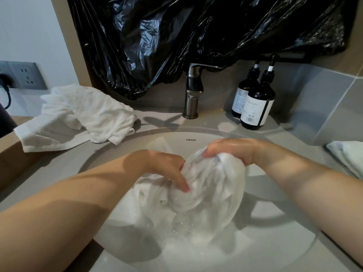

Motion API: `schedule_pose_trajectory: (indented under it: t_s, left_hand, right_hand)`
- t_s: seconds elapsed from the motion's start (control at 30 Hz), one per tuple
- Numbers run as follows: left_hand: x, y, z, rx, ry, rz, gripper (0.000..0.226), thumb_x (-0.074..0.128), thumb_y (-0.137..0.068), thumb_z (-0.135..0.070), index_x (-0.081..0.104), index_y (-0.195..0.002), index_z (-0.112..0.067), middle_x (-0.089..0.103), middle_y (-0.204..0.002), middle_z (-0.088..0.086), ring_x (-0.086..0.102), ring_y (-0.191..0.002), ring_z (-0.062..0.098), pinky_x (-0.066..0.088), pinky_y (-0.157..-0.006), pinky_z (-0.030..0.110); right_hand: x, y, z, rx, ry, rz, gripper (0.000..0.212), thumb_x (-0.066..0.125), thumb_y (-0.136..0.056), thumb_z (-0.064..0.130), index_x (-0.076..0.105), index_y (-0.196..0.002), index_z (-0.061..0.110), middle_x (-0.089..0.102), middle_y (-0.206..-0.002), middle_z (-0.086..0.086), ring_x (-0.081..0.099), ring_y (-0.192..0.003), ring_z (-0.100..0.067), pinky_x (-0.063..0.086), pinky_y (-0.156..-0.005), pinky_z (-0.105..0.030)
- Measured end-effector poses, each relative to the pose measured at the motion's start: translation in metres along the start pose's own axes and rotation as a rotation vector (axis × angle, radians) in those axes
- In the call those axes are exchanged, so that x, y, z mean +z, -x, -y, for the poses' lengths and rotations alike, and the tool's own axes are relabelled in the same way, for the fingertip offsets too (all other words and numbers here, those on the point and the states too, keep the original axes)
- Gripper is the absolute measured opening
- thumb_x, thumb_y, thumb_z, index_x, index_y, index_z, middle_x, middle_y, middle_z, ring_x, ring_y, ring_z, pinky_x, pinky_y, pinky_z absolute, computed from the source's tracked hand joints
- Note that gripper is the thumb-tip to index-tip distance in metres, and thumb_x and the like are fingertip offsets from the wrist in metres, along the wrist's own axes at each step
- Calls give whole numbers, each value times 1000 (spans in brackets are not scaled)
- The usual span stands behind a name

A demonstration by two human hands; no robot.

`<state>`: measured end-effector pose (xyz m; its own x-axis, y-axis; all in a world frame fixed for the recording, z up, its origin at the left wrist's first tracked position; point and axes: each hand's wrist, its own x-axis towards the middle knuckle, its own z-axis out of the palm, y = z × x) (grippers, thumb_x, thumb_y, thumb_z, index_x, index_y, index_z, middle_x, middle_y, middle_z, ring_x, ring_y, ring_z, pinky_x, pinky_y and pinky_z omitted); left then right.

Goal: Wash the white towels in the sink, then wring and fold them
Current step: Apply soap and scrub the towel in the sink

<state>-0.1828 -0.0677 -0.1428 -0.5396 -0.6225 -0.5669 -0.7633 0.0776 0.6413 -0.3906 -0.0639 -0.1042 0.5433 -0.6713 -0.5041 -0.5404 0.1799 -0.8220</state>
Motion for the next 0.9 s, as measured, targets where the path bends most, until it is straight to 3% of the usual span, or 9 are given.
schedule_pose_trajectory:
  t_s: [0.13,0.27,0.33,0.4,0.5,0.63,0.73,0.8,0.9]
  left_hand:
    - [-14,10,0,-119,148,-134,20,64,-86,-4,64,-104,-14,69,-100,7,70,-89,24,55,-84,30]
    - [-15,9,10,-279,-243,-246,53,58,-88,-14,44,-139,-21,58,-121,8,65,-98,26,56,-77,32]
    - [-8,0,10,-259,-533,-284,78,50,-90,-12,13,-155,-34,43,-142,5,54,-118,26,51,-84,31]
    - [7,-12,4,-161,-758,-359,82,47,-94,-17,-3,-156,-35,25,-155,1,34,-138,25,41,-96,32]
    - [36,-33,2,-119,-873,-213,76,43,-99,-51,0,-157,-27,13,-163,2,17,-148,23,20,-116,35]
    - [53,-43,8,-198,-921,-73,83,51,-90,-64,7,-155,-37,28,-157,-2,27,-144,25,28,-109,38]
    - [46,-39,4,-208,-780,-123,67,56,-92,-43,26,-151,-33,47,-140,0,47,-127,24,40,-93,27]
    - [35,-33,5,-223,-541,-153,58,61,-90,-32,42,-143,-21,56,-123,2,55,-108,22,46,-85,25]
    - [15,-29,12,-167,-41,-297,25,57,-91,-18,58,-115,-12,53,-81,3,49,-70,19,39,-62,26]
  right_hand:
    - [-11,1,-9,192,225,-86,35,60,-91,43,67,-108,12,74,-100,-5,70,-91,-22,56,-82,-34]
    - [-1,-13,-23,181,409,-245,31,61,-90,47,59,-97,17,61,-92,-8,58,-75,-23,50,-58,-28]
    - [3,-17,-26,290,585,-275,42,54,-93,52,57,-104,12,60,-101,-12,64,-89,-29,56,-64,-35]
    - [12,-19,-30,447,712,-183,60,47,-92,60,54,-117,5,57,-107,-13,64,-103,-33,57,-75,-41]
    - [43,-26,-45,513,1072,-36,72,51,-90,60,40,-141,11,52,-131,-12,55,-119,-30,51,-84,-33]
    - [67,-44,-67,396,1358,-11,76,69,-80,40,29,-144,26,37,-136,-7,43,-127,-30,43,-91,-36]
    - [38,-47,-66,376,1082,-21,70,66,-83,29,34,-144,19,45,-133,-10,56,-109,-24,48,-79,-29]
    - [20,-42,-62,352,638,-145,46,62,-88,17,52,-131,5,62,-115,-15,60,-86,-23,51,-71,-32]
    - [11,-40,-52,257,29,-351,16,57,-89,10,61,-102,0,62,-89,-17,60,-77,-28,52,-75,-41]
